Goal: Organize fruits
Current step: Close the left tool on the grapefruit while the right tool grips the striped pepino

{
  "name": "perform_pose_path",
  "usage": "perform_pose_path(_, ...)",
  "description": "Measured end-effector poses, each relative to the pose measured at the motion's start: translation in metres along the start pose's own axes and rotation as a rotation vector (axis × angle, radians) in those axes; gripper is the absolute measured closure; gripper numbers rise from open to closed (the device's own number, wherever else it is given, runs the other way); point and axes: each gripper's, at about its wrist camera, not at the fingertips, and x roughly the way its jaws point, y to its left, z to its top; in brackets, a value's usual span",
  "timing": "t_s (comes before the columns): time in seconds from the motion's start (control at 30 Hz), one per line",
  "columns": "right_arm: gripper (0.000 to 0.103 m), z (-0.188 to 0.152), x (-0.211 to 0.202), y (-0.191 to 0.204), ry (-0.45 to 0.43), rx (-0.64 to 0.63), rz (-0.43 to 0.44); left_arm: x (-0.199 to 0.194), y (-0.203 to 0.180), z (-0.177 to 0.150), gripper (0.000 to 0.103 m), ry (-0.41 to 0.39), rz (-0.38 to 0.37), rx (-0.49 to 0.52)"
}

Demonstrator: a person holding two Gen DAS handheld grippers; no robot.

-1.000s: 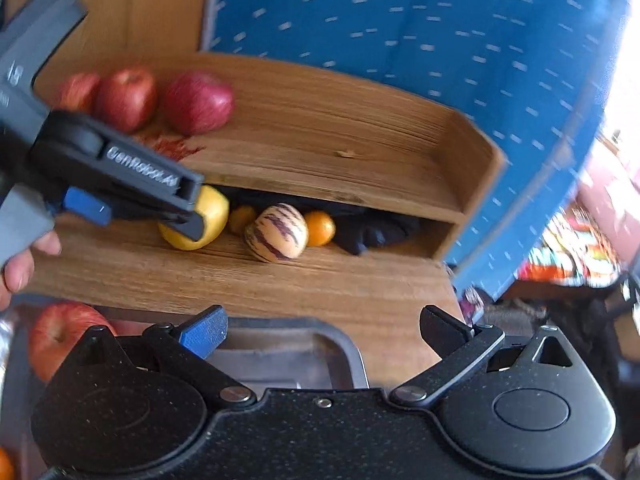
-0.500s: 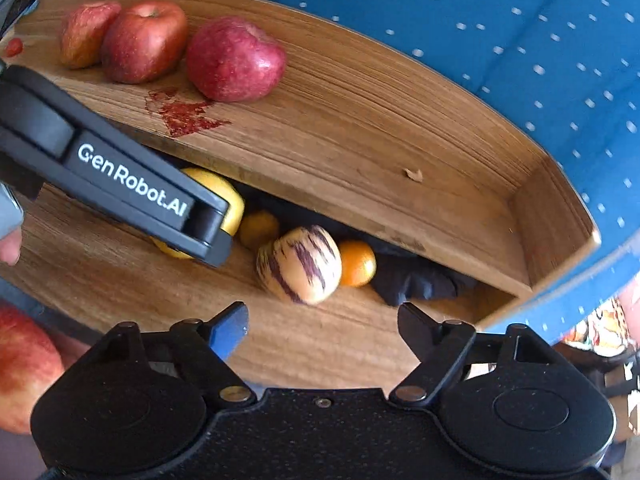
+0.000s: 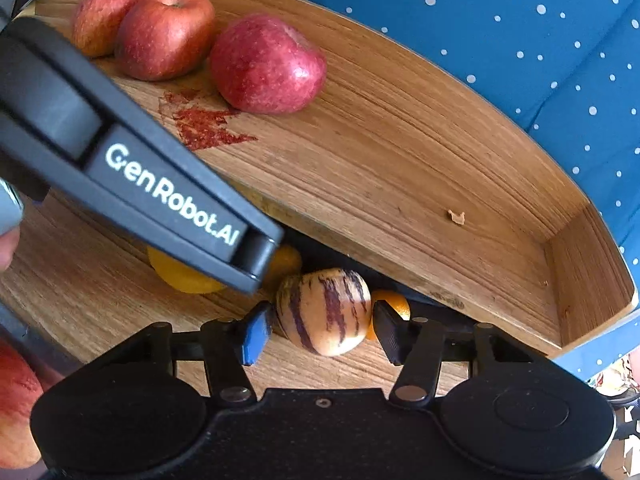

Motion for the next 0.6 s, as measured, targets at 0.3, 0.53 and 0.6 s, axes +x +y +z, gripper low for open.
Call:
perform_pose_path(0.3, 0.047, 0.001, -0.003, 0.001, -0.005, 0.008, 0.0, 0.0, 0.0, -0.002, 0.039, 0.001, -0.007, -0.001)
perform_pose_path(0.53, 0.047, -0.01, -0.014, 0.003, -0.012, 0.047, -0.009, -0.004, -0.002, -0.005, 0.04, 0.02, -0.006, 0.001)
perform_pose_path(0.6, 0.047, -0.012, -0.02, 0.003, -0.021, 0.062, -0.01, -0.004, -0.005, -0.008, 0.04, 0.03, -0.005, 0.004)
